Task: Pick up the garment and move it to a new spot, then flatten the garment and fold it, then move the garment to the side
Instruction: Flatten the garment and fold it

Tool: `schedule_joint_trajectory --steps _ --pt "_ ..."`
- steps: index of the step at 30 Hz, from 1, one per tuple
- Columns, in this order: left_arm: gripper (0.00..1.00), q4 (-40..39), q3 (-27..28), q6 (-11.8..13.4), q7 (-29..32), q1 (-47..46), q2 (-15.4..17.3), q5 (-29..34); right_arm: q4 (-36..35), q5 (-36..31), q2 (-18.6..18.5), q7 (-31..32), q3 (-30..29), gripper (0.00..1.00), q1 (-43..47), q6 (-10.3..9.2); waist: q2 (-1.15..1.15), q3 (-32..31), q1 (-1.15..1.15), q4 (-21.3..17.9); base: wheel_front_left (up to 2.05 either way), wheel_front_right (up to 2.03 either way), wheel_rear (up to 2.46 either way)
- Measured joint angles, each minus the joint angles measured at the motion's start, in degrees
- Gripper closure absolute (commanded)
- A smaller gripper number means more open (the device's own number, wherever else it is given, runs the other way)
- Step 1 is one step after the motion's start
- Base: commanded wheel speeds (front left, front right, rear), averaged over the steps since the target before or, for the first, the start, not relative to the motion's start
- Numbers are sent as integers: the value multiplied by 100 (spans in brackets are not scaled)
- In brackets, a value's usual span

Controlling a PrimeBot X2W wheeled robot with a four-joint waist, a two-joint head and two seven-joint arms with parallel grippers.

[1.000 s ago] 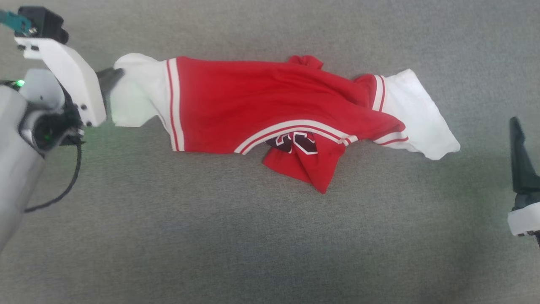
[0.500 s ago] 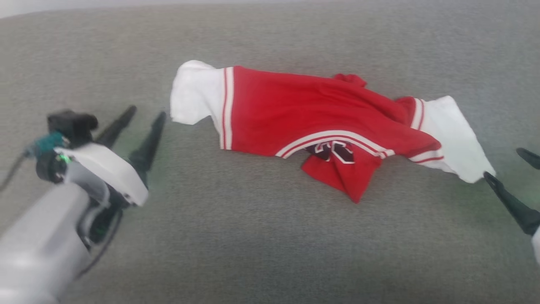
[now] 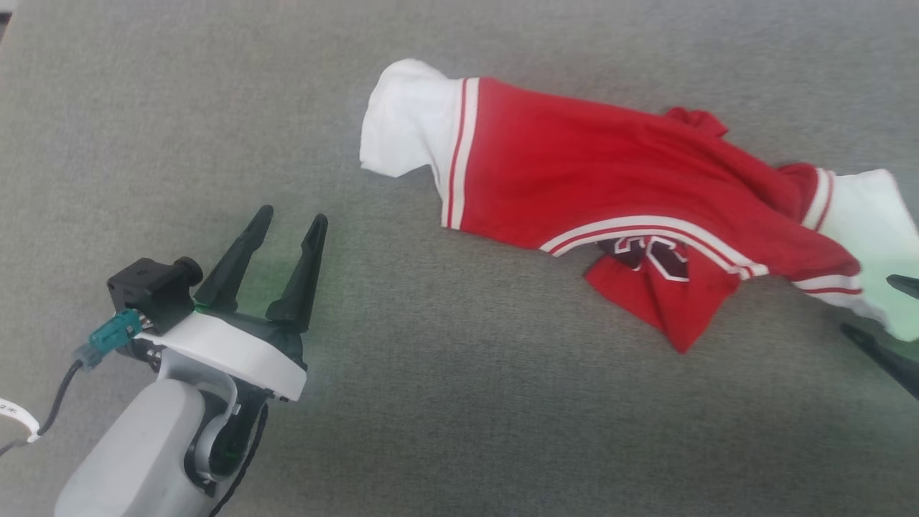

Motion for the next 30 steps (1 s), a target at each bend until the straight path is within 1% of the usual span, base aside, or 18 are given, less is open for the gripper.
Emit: schedule_joint_trajectory --steps 3,4,5,6,7,9,11,13,15,16,18,19,20,22,24,27,28,30 --pt "0 -35 137 -110 0 31 -124 120 129 45 -57 0 318 0 -256 0 0 125 0 115 0 0 0" --pt "0 -25 187 -196 0 31 -160 238 192 43 -85 27 547 54 -404 0 0 195 0 174 0 0 0" --pt "0 -10 192 -252 0 30 -156 277 229 36 -93 44 662 78 -477 0 0 228 0 194 0 0 0" --pt "0 9 197 -294 0 16 -147 307 283 45 -89 43 751 94 -555 0 0 256 0 209 0 0 0" --pt "0 32 180 -345 0 -24 -121 350 334 89 -77 38 821 100 -630 0 0 280 0 218 0 0 0" --pt "0 54 120 -448 4 -170 -33 410 381 114 -77 29 1001 100 -760 0 0 314 0 218 0 0 0" --pt "0 45 -19 -567 123 -404 133 555 439 176 -69 12 1151 100 -888 0 0 334 0 199 0 0 0" --pt "0 -12 -232 -673 339 -725 356 721 487 203 -62 -11 1277 100 -1031 1 0 356 0 173 0 0 0" --pt "0 -120 -578 -746 703 -1139 620 773 538 212 -41 -52 1380 100 -1171 1 0 386 0 140 0 0 0" --pt "0 -190 -809 -761 931 -1355 738 759 554 219 -36 -62 1425 100 -1235 1 0 402 0 125 0 0 0" --pt "0 -504 -1645 -781 1450 -1868 1102 573 561 221 -29 -63 1526 100 -1389 1 0 452 0 88 0 0 0" --pt "0 -591 -2022 -782 1673 -2142 1234 466 567 221 -26 -64 1572 100 -1466 2 0 487 0 70 0 0 0" --pt "0 -661 -2384 -782 1870 -2455 1400 299 568 223 -27 -68 1616 100 -1547 5 0 524 0 50 0 0 0" --pt "0 -726 -2977 -779 2207 -3078 1607 -65 565 235 -30 -70 1700 100 -1705 7 0 606 0 15 0 0 0" --pt "0 -673 -3534 -779 2407 -3704 1699 -209 560 235 -26 -94 1794 100 -1869 7 0 701 0 -23 0 0 0" --pt "0 -397 -4279 -779 2544 -4446 1659 -495 545 236 -14 -111 1924 100 -2082 10 0 824 0 -87 0 0 0" --pt "0 -270 -4462 -780 2565 -4638 1645 -501 545 237 1 -112 1963 100 -2156 11 0 862 0 -112 0 0 0" --pt "0 0 -4613 -780 2592 -4940 1573 -482 544 244 16 -126 2042 100 -2278 15 0 932 0 -153 0 0 0"
